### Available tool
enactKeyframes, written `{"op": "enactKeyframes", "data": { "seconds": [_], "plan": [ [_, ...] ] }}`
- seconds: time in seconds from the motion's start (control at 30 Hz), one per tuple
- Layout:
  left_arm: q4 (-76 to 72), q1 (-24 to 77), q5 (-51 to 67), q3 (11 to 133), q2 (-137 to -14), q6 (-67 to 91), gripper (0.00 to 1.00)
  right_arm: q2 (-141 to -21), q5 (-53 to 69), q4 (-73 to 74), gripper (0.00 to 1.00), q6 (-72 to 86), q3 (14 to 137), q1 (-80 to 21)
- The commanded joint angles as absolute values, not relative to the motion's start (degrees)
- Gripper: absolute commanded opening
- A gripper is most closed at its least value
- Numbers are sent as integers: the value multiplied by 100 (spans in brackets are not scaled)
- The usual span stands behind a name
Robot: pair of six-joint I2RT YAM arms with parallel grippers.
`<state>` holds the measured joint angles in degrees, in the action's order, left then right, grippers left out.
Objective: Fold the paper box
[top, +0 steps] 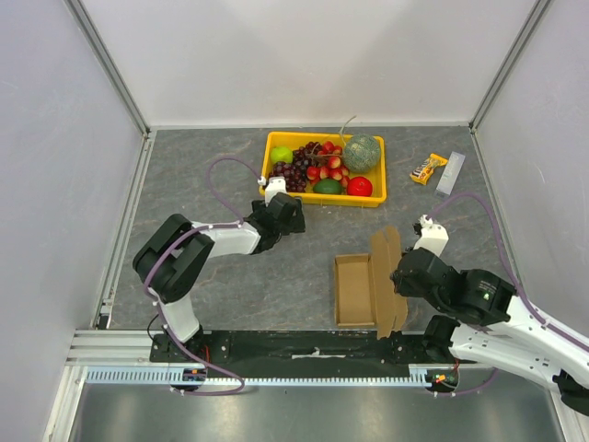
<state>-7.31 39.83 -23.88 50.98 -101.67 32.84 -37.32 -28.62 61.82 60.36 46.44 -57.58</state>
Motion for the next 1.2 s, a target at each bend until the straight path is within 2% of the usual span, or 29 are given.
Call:
{"op": "enactKeyframes", "data": {
  "seconds": [0.0, 0.23, 0.37, 0.53, 0.93, 1.17],
  "plan": [
    [-1090, 3973, -2803, 5422, -10450, 3498, 98, -3621, -2865, 5915, 3, 5906, 4658, -5748],
    [-888, 3964, -2996, 5897, -10907, 3551, 94, -3586, -2857, 5862, 3, 5810, 4667, -5748],
    [-677, 3955, -3234, 6073, -11083, 3577, 86, -3560, -2865, 5871, 3, 5775, 4676, -5748],
    [-633, 3920, -3471, 6108, -11171, 3595, 69, -3568, -2865, 5854, 3, 5748, 4658, -5748],
    [-580, 3894, -3463, 6266, -11399, 3683, 53, -3586, -2857, 5827, 3, 5713, 4606, -5748],
    [-562, 3902, -3305, 6179, -11303, 3718, 38, -3621, -2804, 5783, 3, 5695, 4570, -5748]
  ]
}}
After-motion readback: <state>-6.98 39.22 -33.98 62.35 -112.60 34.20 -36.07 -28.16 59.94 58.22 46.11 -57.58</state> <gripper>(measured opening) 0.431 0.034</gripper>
